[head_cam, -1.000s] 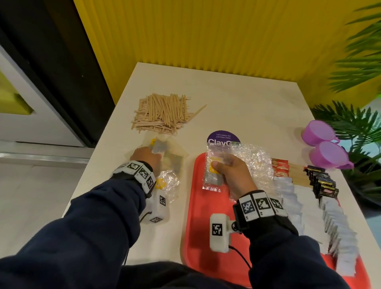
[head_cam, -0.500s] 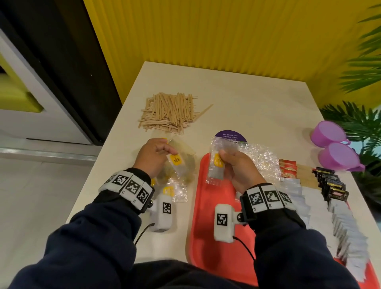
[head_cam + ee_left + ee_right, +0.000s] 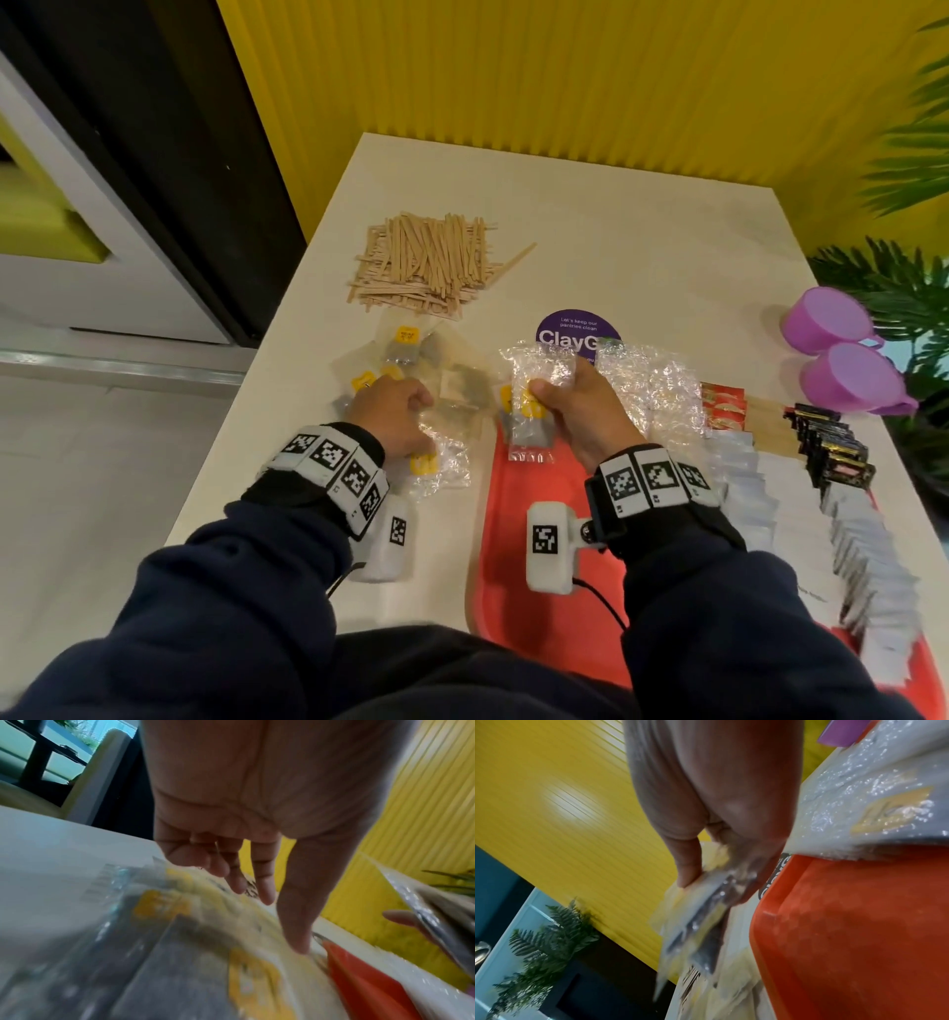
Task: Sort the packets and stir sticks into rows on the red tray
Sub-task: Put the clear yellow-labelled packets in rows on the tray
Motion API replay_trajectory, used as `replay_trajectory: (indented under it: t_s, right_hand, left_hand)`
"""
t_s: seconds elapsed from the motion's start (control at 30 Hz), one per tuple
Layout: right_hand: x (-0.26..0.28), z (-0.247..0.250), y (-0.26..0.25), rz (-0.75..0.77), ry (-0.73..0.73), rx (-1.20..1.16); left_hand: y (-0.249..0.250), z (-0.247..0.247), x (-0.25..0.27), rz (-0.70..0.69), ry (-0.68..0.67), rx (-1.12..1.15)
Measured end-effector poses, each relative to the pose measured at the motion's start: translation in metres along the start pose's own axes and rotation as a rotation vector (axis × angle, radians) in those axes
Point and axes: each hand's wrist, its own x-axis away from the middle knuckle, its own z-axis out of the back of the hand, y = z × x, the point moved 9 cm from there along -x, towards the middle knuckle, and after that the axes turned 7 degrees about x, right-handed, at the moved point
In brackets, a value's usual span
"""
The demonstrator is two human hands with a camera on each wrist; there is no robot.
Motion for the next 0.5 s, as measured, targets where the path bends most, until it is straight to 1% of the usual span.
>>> replay_trajectory:
  t_s: [0.07, 0.17, 0.23, 0.33, 0.5]
  right_hand:
    - [0.001, 0.002, 0.004, -0.022, 0.007, -0.011]
    - [0.003, 0.002, 0.006, -0.036, 0.015, 0.052]
    - [0.002, 0.002, 0.010, -0.047, 0.025, 0.066]
    - [0.003, 0.003, 0.011, -0.044, 0.040, 0.072]
    - [0.002, 0.003, 0.011, -0.028, -0.011, -0.046]
  left_hand:
    - [-0.007, -0.009, 0.002, 0.043, -0.030, -0.106]
    - [-0.005, -0.018, 0.004, 0.006, -0.027, -0.185]
    - [-0.002, -0.019, 0.005, -0.018, -0.013, -0.197]
    - [0.003, -0.016, 0.006, -0.062, 0.016, -0.156]
    - [0.002, -0.015, 0.006, -0.063, -0.051, 0.032]
